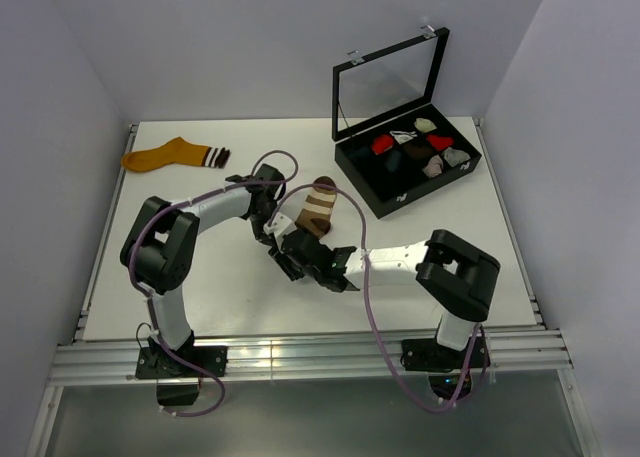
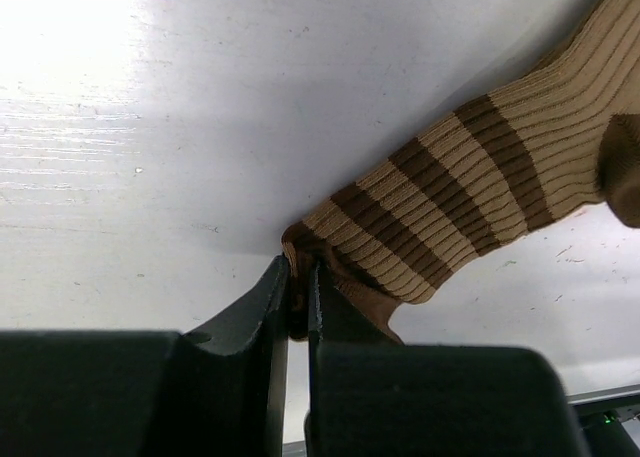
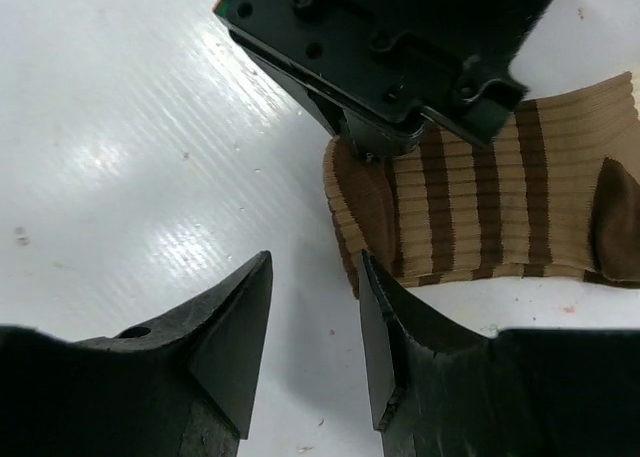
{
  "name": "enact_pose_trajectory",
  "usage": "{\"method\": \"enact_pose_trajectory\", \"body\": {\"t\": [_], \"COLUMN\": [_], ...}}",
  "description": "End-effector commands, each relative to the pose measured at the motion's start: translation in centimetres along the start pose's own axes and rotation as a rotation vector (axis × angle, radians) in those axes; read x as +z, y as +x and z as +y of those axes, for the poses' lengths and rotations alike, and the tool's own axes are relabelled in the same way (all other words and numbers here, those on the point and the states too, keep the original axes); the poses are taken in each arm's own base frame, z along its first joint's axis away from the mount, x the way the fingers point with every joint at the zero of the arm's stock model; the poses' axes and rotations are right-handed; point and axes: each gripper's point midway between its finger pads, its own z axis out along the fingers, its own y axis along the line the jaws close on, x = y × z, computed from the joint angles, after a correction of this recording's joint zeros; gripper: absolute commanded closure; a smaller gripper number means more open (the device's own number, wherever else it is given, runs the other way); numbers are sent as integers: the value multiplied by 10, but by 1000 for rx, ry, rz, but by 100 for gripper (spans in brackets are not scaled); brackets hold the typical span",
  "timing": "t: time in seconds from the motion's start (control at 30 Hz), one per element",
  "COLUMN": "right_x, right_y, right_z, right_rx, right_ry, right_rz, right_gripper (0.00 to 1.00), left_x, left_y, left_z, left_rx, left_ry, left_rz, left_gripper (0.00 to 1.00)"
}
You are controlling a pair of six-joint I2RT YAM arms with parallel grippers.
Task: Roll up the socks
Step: Roll the sock at the center of the board.
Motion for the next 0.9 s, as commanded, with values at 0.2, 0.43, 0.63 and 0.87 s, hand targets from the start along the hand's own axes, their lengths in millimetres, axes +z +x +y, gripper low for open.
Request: {"method": "enact_pose_trajectory", "body": {"t": [0.2, 0.43, 0.63, 0.87], "right_x": [16, 28, 35, 24], "right_y": [-15, 2, 30, 54], "right_z": [-13, -6, -5, 5], "right_rx": [-93, -110, -103, 13], "right_ry": [155, 125, 124, 14], "right_rz": [-52, -3, 62, 129], "right_gripper": [53, 56, 74, 100], "left_x": [6, 6, 1, -13], "left_y": [10, 14, 11, -2], "left_z": [13, 13, 9, 10], "left_rx": [35, 42, 43, -33], "left_ry": [-51, -48, -26, 15], "left_rz": [54, 68, 54, -29], "left_gripper": [98, 98, 93, 73]}}
